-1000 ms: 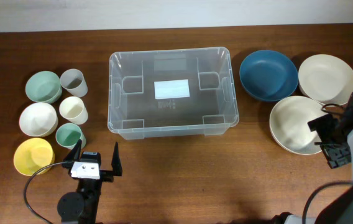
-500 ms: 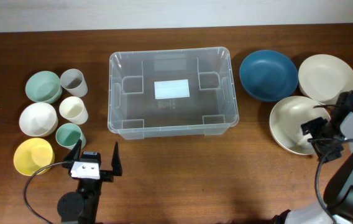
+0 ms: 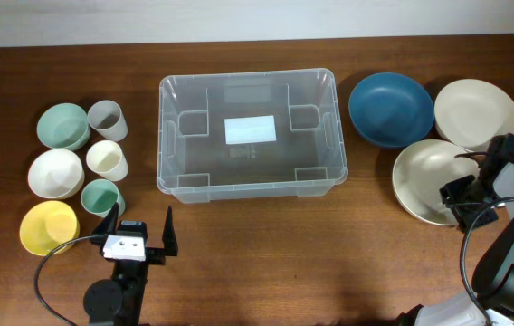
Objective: Pack container
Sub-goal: 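Grasp the front cream bowl's rim with the right gripper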
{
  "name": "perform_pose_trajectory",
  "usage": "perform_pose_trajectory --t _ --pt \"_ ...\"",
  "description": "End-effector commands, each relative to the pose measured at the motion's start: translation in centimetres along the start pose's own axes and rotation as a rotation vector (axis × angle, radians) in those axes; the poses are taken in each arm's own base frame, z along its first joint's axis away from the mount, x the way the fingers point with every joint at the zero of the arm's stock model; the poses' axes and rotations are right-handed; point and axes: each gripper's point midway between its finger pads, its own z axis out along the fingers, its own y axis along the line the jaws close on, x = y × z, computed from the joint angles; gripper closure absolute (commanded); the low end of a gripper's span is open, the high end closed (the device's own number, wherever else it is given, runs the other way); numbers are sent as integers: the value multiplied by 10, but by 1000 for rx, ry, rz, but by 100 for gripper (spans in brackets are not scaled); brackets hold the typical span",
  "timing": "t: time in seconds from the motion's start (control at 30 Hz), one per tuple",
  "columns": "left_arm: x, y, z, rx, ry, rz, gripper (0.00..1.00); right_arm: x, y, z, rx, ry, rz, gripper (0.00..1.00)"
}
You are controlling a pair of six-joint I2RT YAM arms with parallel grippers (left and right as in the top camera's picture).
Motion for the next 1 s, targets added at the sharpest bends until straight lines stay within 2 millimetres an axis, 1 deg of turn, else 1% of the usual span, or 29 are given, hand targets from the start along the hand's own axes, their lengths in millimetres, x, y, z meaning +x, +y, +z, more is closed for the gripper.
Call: perform_pose_trajectory --t 0.0,0.2,0.3,0.47,0.6,0.83,0.97 --pt "1 0 0 0 1 15 1 5 -8 8 20 14 8 46" --pt "1 0 0 0 1 15 1 10 -12 11 29 24 7 56" --pt "1 0 0 0 1 15 1 10 -12 11 31 27 7 63" --pt "1 0 0 0 1 15 1 12 -14 11 39 34 7 85" --pt "1 0 0 0 1 15 1 14 -16 11 48 39 6 96" --pt "1 0 0 0 1 15 1 21 -23 8 73 67 13 96" --pt "1 0 0 0 1 15 1 24 -31 -5 82 77 26 96"
